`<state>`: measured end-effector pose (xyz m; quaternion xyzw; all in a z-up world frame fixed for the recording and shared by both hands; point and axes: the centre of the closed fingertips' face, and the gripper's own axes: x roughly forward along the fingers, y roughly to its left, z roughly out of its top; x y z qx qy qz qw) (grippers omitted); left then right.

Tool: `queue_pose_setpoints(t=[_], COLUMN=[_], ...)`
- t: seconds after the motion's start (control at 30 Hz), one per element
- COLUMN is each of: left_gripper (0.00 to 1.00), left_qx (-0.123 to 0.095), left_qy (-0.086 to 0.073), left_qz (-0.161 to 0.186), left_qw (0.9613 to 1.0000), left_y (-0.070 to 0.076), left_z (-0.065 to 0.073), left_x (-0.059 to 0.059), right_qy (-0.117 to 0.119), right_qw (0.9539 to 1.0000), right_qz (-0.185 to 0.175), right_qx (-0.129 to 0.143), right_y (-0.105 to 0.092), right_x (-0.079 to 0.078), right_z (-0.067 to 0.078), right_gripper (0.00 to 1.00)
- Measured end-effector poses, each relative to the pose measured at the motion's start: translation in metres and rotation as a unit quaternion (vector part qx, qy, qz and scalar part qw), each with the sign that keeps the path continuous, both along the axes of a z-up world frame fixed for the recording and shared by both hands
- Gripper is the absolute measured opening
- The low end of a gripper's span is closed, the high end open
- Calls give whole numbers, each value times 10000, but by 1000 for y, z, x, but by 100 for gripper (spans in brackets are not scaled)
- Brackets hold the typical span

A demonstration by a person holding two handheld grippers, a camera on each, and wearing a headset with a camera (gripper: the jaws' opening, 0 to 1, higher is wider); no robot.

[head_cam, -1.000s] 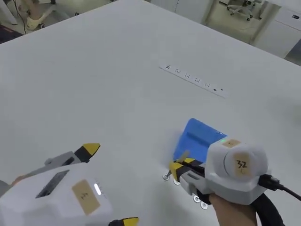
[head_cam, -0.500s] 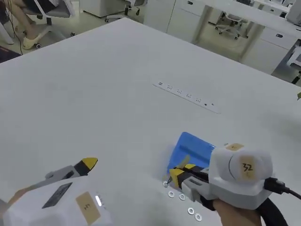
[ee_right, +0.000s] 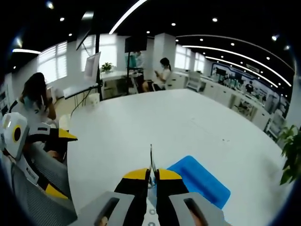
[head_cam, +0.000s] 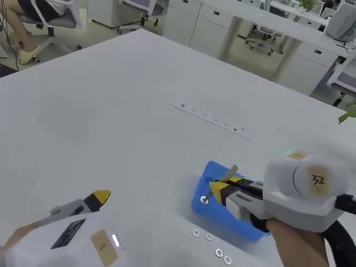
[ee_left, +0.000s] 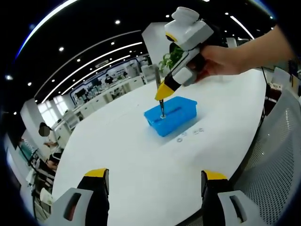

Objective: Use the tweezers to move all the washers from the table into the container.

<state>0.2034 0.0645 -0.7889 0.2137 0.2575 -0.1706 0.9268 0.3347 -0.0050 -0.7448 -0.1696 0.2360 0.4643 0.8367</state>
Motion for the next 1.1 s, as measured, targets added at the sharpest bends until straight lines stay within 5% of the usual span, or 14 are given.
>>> queue_pose_setpoints(t=[0.4, 0.8, 1.1], left_gripper=[82, 80, 80], left_qx=[133, 273, 346], left_qy=[53, 122, 155], left_qz=[-84, -86, -75], left_qw=[9999, 9995, 9993], left_y=[-3, -1, 0], left_z=[-3, -7, -10], left_x=[-2, -3, -3], right_qy=[-154, 116, 379], right_qw=[9991, 9972, 9952], right_qz=[-386, -709, -877], right_qx=[-57, -205, -202], right_y=[-6, -7, -8], right_x=[32, 65, 70], right_z=[-13, -58, -76], right_gripper=[2, 2, 2])
